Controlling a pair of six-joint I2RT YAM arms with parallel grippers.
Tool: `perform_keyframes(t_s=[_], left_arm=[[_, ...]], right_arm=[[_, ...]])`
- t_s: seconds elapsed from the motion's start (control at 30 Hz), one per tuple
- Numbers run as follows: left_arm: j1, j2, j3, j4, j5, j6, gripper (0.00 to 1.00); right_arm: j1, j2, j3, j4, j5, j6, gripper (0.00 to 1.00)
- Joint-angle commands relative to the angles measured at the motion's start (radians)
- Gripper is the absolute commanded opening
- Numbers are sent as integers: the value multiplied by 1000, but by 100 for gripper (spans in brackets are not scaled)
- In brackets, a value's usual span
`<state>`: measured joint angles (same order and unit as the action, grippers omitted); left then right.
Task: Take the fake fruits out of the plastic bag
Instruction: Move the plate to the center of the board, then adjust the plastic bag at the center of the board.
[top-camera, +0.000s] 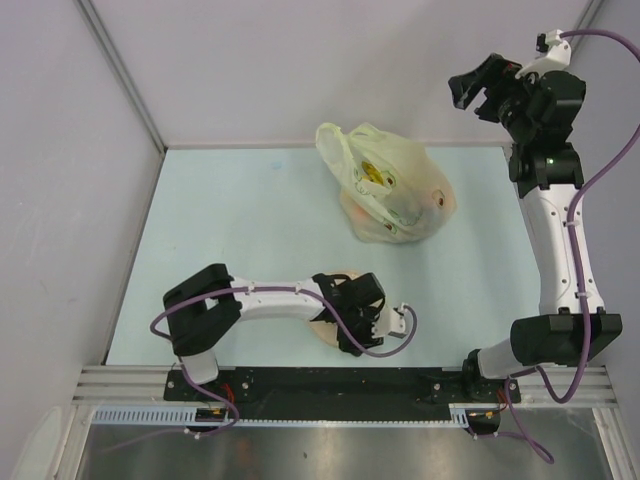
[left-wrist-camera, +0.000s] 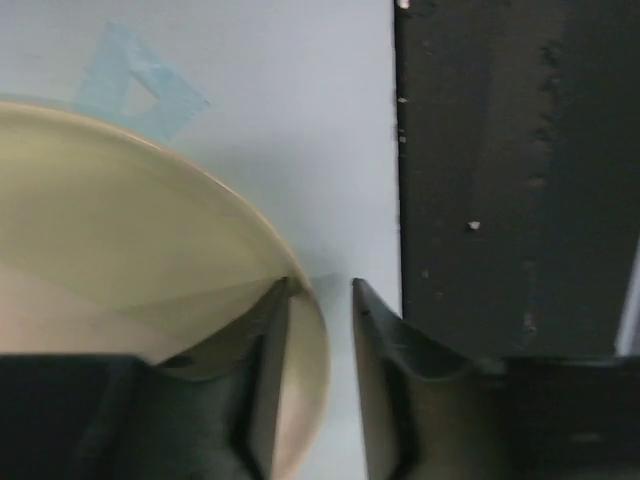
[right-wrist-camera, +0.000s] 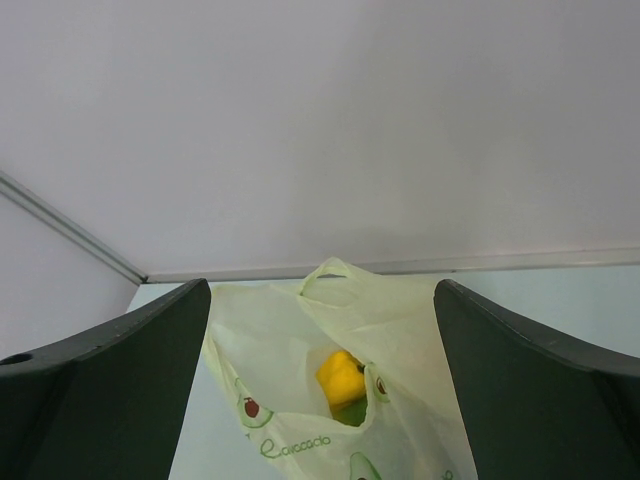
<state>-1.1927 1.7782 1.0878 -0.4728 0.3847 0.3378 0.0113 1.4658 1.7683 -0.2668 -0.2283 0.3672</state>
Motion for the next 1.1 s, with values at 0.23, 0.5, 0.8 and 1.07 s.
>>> perform_keyframes(t_s=[0.23,0.5,0.8,1.07], left_arm=[[300,-402,121,81,30,-172,100],[320,-341,269,441,-542,-500,100],[321,-214,313,444,-495,-732,100],[324,-171,314,511,-319,-706,100]], right_arm=[[76,-39,-105,89,47,43,100],[415,-22,-268,146,60,145,100],[553,44,-294,-14,495,374,100],[602,64,-296,-37,554,441,100]])
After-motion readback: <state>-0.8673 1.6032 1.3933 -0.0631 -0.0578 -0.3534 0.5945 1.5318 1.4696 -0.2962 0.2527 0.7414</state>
